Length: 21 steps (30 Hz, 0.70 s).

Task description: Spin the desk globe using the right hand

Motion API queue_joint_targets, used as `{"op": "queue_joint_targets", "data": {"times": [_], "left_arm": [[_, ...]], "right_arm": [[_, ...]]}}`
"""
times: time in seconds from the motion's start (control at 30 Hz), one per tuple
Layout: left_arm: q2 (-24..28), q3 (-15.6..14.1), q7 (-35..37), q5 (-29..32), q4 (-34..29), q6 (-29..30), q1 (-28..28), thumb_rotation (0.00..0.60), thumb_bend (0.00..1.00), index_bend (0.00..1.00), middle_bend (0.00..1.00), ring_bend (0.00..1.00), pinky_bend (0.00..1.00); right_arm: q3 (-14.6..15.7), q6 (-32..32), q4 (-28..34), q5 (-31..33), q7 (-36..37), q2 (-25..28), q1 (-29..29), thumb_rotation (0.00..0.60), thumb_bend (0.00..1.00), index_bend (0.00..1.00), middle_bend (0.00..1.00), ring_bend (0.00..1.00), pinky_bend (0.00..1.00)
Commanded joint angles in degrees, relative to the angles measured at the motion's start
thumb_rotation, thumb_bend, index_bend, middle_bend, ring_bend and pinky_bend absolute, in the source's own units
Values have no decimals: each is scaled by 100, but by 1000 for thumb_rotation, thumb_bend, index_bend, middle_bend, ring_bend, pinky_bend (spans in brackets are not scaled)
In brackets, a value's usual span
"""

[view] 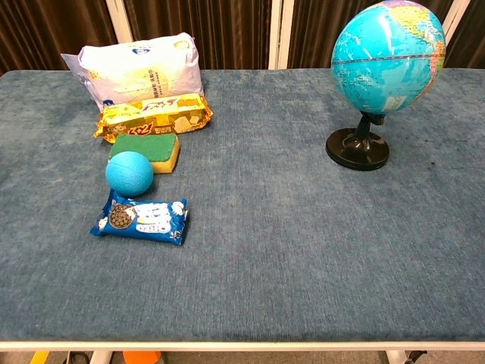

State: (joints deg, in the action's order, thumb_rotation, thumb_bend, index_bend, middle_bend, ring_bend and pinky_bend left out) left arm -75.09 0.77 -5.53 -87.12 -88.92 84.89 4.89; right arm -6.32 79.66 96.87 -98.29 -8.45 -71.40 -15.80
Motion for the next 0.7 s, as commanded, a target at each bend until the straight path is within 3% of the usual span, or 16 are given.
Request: {"op": "queue_joint_targets", "data": {"times": [0.03, 0.3, 0.7], "left_arm": [[-20, -4, 39, 11, 36, -18, 3, 600, 57, 156, 78, 0, 80], [21, -2, 119, -8, 55, 39, -19, 600, 57, 156, 78, 0, 80], [13, -26, 139, -20, 70, -9, -4, 600, 57, 156, 78, 0, 80]], "right_arm": [[-137, -296, 3, 143, -156, -167, -260, 600, 258, 0, 0, 0, 0], [-261, -742, -3, 467, -541, -407, -622, 600, 258, 0, 0, 0, 0], [-254, -837, -154, 935, -531, -312, -659, 600, 259, 0, 0, 0, 0]]}}
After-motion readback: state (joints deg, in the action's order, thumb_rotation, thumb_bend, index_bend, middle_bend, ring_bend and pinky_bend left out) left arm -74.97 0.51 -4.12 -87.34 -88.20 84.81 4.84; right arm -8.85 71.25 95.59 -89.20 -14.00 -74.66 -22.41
